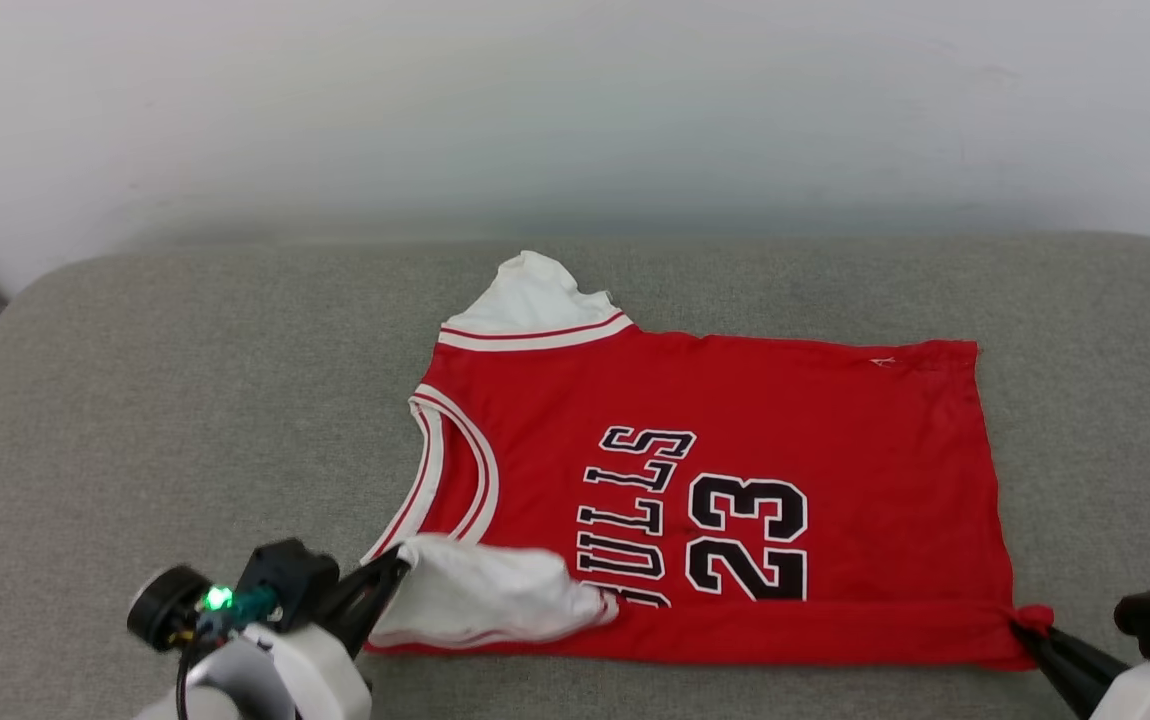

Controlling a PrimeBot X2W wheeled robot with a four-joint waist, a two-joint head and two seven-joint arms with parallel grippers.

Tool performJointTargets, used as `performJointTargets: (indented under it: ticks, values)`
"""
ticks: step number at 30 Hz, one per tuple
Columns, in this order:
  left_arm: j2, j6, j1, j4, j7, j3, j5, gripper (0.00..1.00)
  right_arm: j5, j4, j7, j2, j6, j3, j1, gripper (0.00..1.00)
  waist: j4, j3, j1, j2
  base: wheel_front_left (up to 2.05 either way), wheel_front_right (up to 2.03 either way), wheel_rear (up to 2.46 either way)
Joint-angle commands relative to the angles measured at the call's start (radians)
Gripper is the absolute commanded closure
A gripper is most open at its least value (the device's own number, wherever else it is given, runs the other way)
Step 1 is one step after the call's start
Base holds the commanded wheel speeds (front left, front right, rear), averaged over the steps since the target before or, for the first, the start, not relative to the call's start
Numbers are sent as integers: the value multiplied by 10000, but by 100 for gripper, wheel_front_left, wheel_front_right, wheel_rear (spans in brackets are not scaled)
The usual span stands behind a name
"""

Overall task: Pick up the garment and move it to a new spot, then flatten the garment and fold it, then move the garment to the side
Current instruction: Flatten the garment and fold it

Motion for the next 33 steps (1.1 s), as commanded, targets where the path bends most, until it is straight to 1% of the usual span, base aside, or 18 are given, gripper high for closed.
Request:
performJointTargets:
  ticks: [1,2,4,5,8,13,19,23,26,30,31,32,33]
  values:
    - [-187,-256,-705,353,102,94,184,100,44,-147,104,86,-7,-153,-325,100,-76,351,0,-1,0,0,0]
    - [-187,-256,-705,353,102,94,184,100,44,-147,104,86,-7,-153,-325,100,-76,351,0,-1,0,0,0]
    - [-415,-499,-1268,680,137,158,238,100,16,-252,217,101,-7,-233,-558,100,-145,613,0,-1,0,0,0]
    - [-604,-734,-1773,1077,130,251,232,100,18,-317,350,185,-7,-320,-858,100,-234,879,0,-1,0,0,0]
    - [-772,-1009,-2414,1661,116,312,355,100,105,-306,532,333,-7,-433,-1293,100,-382,1283,0,-1,0,0,0]
    - [-1013,-1303,-3223,2578,53,420,433,100,243,-38,840,576,-7,-540,-2029,100,-532,1950,0,-1,0,0,0]
    - [-1436,-1690,-3827,3871,119,254,499,100,219,641,1038,763,-7,-16,-2900,100,-589,2628,0,-1,0,0,0]
    - [-1816,-1954,-4059,4855,160,58,404,100,190,1244,1181,860,-7,497,-3410,100,-596,2939,0,-1,0,0,0]
    - [-2037,-2147,-4218,5551,184,-158,320,100,289,1648,1269,890,-5,926,-3653,100,-610,3058,0,-1,0,0,0]
    - [-2365,-2254,-4273,6147,65,-382,178,100,501,1886,1167,910,-5,1217,-3905,100,-631,2968,0,-1,0,0,0]
    - [-2389,-2277,-4304,6262,12,-399,136,100,567,1899,1123,890,-5,1256,-3922,87,-629,2888,0,-1,0,0,0]
    - [-2389,-2281,-4342,6359,-19,-431,119,100,593,1895,1117,846,-5,1305,-3914,65,-625,2791,0,-1,0,0,0]
    - [-2379,-2297,-4374,6448,-26,-482,85,76,624,1846,1078,789,-5,1361,-3909,0,-616,2679,0,-1,0,0,0]
